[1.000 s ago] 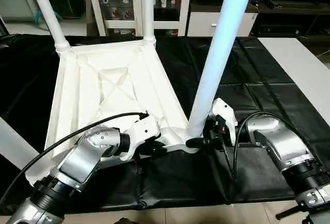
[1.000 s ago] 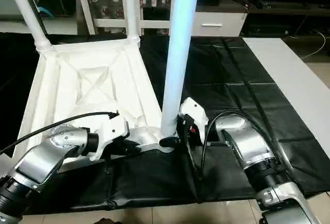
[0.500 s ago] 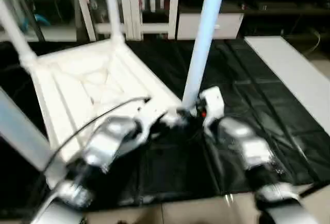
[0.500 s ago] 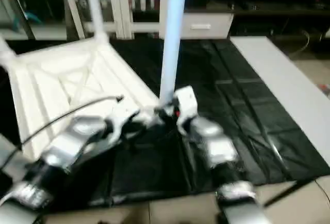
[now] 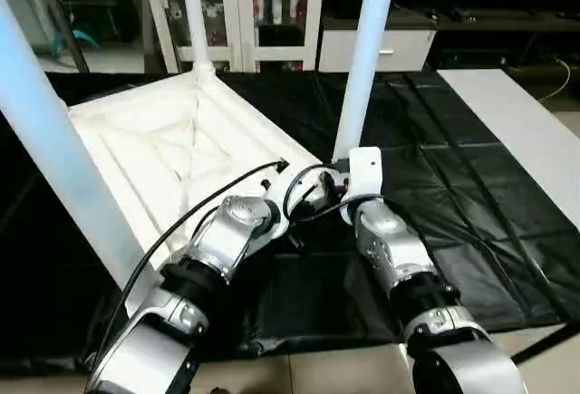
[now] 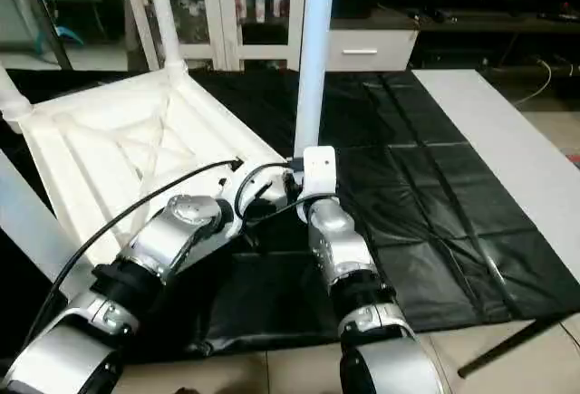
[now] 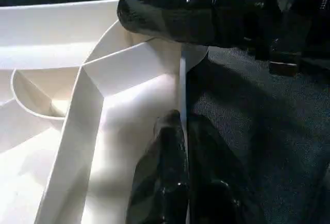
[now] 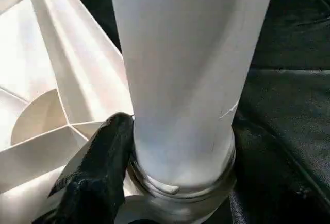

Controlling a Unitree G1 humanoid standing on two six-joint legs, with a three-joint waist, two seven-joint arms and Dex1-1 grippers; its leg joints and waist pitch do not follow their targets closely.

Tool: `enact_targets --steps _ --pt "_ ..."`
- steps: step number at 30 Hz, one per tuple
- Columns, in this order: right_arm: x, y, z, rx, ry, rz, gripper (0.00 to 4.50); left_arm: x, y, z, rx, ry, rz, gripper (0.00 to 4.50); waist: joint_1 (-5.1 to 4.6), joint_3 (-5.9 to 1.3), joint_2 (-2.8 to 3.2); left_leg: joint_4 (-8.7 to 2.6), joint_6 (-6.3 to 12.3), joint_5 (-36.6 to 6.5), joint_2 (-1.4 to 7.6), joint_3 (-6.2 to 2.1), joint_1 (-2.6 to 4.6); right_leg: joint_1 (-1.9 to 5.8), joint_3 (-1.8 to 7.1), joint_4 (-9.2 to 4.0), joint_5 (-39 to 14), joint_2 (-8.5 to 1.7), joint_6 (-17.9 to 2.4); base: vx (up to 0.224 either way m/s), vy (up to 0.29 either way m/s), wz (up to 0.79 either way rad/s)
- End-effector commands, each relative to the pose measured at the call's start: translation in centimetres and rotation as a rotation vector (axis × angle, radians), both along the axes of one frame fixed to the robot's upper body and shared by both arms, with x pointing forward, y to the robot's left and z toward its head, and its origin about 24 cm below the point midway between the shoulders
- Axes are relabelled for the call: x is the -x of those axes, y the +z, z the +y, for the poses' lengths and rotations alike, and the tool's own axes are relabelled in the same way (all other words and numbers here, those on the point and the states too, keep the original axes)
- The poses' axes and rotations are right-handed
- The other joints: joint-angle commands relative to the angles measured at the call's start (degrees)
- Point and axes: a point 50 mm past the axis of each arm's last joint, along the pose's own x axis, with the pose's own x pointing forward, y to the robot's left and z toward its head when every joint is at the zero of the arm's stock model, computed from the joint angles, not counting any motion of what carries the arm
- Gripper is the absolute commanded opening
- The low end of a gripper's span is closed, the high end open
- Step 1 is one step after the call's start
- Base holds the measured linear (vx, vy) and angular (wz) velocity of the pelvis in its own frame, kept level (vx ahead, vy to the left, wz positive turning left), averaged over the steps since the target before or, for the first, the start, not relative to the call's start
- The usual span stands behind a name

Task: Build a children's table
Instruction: Rotate leg to tighten

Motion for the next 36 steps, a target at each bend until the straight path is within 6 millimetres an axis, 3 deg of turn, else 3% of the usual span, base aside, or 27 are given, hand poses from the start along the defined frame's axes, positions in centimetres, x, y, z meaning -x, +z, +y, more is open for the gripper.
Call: enact_targets --steps 1,3,5,6,7,8,10,11,13,14,16,17,20,21,22,25,26,27,28,30,33,34,36 --pt "0.4 0.7 1.8 -0.021 0.101 -0.048 3.21 0.1 -0.9 0.5 -0.005 0.045 -0.005 0.0 -0.3 -2.91 -0.31 -5.33 -3.34 -31.7 3.31 -2.76 2.37 -0.55 1.45 -5.5 -26.3 -3.09 -6.7 0.0 0.0 0.0" --pt "0.6 1.6 0.6 -0.008 0.12 -0.111 3.41 0.2 -0.9 0.5 -0.004 0.02 -0.005 0.0 0.09 -2.95 -0.49 -5.38 -2.47 -29.6 3.36 -2.51 2.28 -0.4 1.64 -5.58 -24.8 -3.19 -6.9 0.0 0.0 0.0" --pt "0.8 2.2 -0.5 0.011 0.127 -0.13 3.52 0.3 -0.8 0.5 0.001 0.002 -0.01 0.0 0.07 -3.25 -0.58 -5.9 -1.42 -24.2 3.62 -2.71 0.91 0.9 1.64 -4.64 -20.0 -3.15 -7.1 0.0 0.0 0.0" --pt "1.0 2.3 -1.2 0.018 0.138 -0.125 3.62 0.4 -0.8 0.4 0.007 -0.009 -0.012 0.0 0.04 -3.25 -0.71 -5.89 -1.13 -22.9 3.63 -2.69 0.76 1.11 1.64 -4.6 -18.8 -3.08 -7.1 0.0 0.0 0.0" --pt "1.1 2.3 -1.3 0.019 0.141 -0.123 3.69 0.4 -0.7 0.4 0.008 -0.011 -0.013 0.0 0.12 -3.22 -0.68 -5.87 -0.85 -22.5 3.65 -2.57 0.8 1.0 1.63 -4.55 -18.5 -3.07 -7.3 0.0 0.0 0.0" --pt "1.3 2.4 -1.9 0.026 0.157 -0.122 3.76 0.4 -0.7 0.4 0.009 -0.019 -0.011 0.0 0.15 -3.01 -0.64 -5.47 -0.88 -24.8 3.53 -2.22 1.71 0.06 1.83 -5.16 -22.3 -3.22 -7.8 0.0 0.0 0.0" --pt "2.4 2.4 -3.1 0.044 0.234 -0.099 3.96 0.6 -0.8 0.4 0.014 -0.039 -0.009 0.0 0.77 -2.87 -0.72 -5.39 -0.47 -24.5 3.68 -2.09 1.94 0.03 2.08 -5.58 -23.9 -3.17 -6.7 0.0 0.0 0.0" --pt "3.9 2.3 -4.3 0.077 0.327 -0.073 3.96 0.7 -0.8 0.3 0.009 -0.067 -0.019 0.0 1.15 -2.76 -0.61 -5.55 -0.24 -24.1 3.73 -2.27 1.76 0.57 1.98 -5.76 -24.3 -3.09 -5.9 0.0 0.0 0.0" --pt "4.3 2.2 -4.5 0.086 0.348 -0.067 3.96 0.7 -0.8 0.3 0.006 -0.075 -0.023 0.0 1.45 -2.88 -0.73 -5.6 -0.09 -22.8 3.8 -2.26 1.53 0.6 2.14 -5.5 -23.2 -3.17 -5.6 0.0 0.0 0.0" --pt "5.6 1.9 -5.3 0.123 0.407 -0.038 3.96 0.8 -0.8 0.3 0.006 -0.088 -0.028 0.0 1.42 -2.95 -0.75 -5.6 0.29 -21.4 3.64 -2.26 0.96 1.0 1.97 -5.36 -22.1 -3.18 -6.2 0.0 0.0 0.0" --pt "6.8 1.5 -6.0 0.135 0.432 0.001 3.96 0.7 -0.7 0.1 0.018 -0.099 -0.048 0.0 1.63 -2.82 -0.81 -5.27 0.85 -22.0 3.55 -1.97 1.51 0.41 2.1 -5.86 -24.2 -3.24 -6.2 0.0 0.0 0.0" --pt "7.3 1.2 -6.3 0.141 0.427 0.018 3.96 0.6 -0.5 -0.1 0.029 -0.102 -0.065 0.0 1.61 -2.86 -0.96 -5.24 1.05 -21.7 3.55 -2.0 1.41 0.57 2.1 -5.88 -25.0 -3.28 -5.9 0.0 0.0 0.0" --pt "7.4 0.7 -6.8 0.168 0.345 0.033 3.96 -0.2 0.6 -0.8 0.098 -0.065 -0.12 0.0 1.53 -2.87 -0.92 -5.16 1.07 -21.1 3.47 -2.14 1.43 0.15 1.82 -6.37 -29.7 -3.39 -5.0 0.0 0.0 0.0" --pt "7.3 0.7 -6.8 0.167 0.335 0.034 3.96 -0.3 0.8 -1.0 0.118 -0.059 -0.119 0.0 1.49 -2.81 -1.16 -5.08 0.92 -21.6 3.43 -2.04 1.64 -0.14 1.77 -6.57 -30.6 -3.3 -4.8 0.0 0.0 0.0" --pt "7.4 0.7 -6.8 0.165 0.328 0.037 4.04 -0.4 1.1 -1.1 0.145 -0.053 -0.12 0.44 1.5 -2.7 -1.13 -4.95 0.63 -22.7 3.33 -2.13 1.95 -0.41 1.66 -6.81 -33.0 -3.4 -4.5 0.0 0.0 0.0" --pt "7.5 1.0 -6.6 0.147 0.325 0.042 4.04 -0.7 2.0 -1.2 0.204 -0.027 -0.151 0.59 1.6 -2.77 -1.07 -5.07 0.41 -23.2 3.51 -2.38 1.75 -0.28 1.49 -6.93 -33.7 -3.49 -4.2 0.0 0.0 0.0" --pt "7.7 1.1 -6.5 0.147 0.334 0.046 4.04 -0.7 2.3 -1.1 0.208 -0.026 -0.173 0.59 1.73 -3.02 -0.71 -5.16 0.16 -23.0 3.72 -2.52 1.75 -0.21 1.58 -6.69 -32.2 -3.57 -4.5 0.0 0.0 0.0" --pt "7.8 1.2 -6.5 0.148 0.341 0.049 4.04 -0.7 2.4 -1.1 0.21 -0.028 -0.187 0.68 1.5 -3.08 -0.49 -5.74 -0.53 -22.5 4.09 -2.81 1.19 0.24 1.44 -6.21 -27.8 -3.28 -5.0 0.0 0.0 0.0" --pt "8.0 1.3 -6.4 0.155 0.348 0.052 4.04 -0.7 2.6 -1.1 0.213 -0.039 -0.21 0.8 1.25 -3.17 -0.72 -6.12 -0.97 -21.2 4.28 -2.93 0.67 0.65 1.37 -5.52 -21.7 -2.96 -5.7 0.0 0.0 0.0" --pt "8.1 1.3 -6.3 0.16 0.357 0.054 4.04 -0.7 3.0 -1.0 0.233 -0.053 -0.246 0.94 1.26 -3.31 -0.92 -5.92 -0.63 -19.4 4.19 -2.69 0.52 0.72 1.54 -4.77 -14.8 -2.98 -7.3 0.0 0.0 0.0" --pt "8.6 1.4 -5.9 0.157 0.401 0.06 4.04 0.0 3.9 -0.5 0.3 -0.097 -0.251 1.02 1.11 -3.32 -1.12 -5.47 0.84 -18.0 4.11 -2.34 0.22 0.92 1.63 -4.14 -12.0 -3.16 -9.8 0.0 0.0 0.0" --pt "8.7 1.4 -5.8 0.155 0.411 0.06 4.04 0.2 4.0 -0.4 0.308 -0.112 -0.244 1.02 1.35 -3.47 -0.98 -5.11 1.01 -17.5 4.13 -2.06 0.64 0.74 1.86 -4.13 -11.9 -3.35 -10.3 0.057 -0.002 -0.05" --pt "9.5 1.8 -6.1 0.131 0.471 0.067 4.04 1.4 4.1 0.4 0.31 -0.2 -0.195 1.02 1.66 -3.58 -0.95 -4.76 2.29 -13.9 4.14 -1.78 0.61 0.93 2.0 -3.72 -7.7 -3.23 -11.1 0.063 -0.019 0.0"
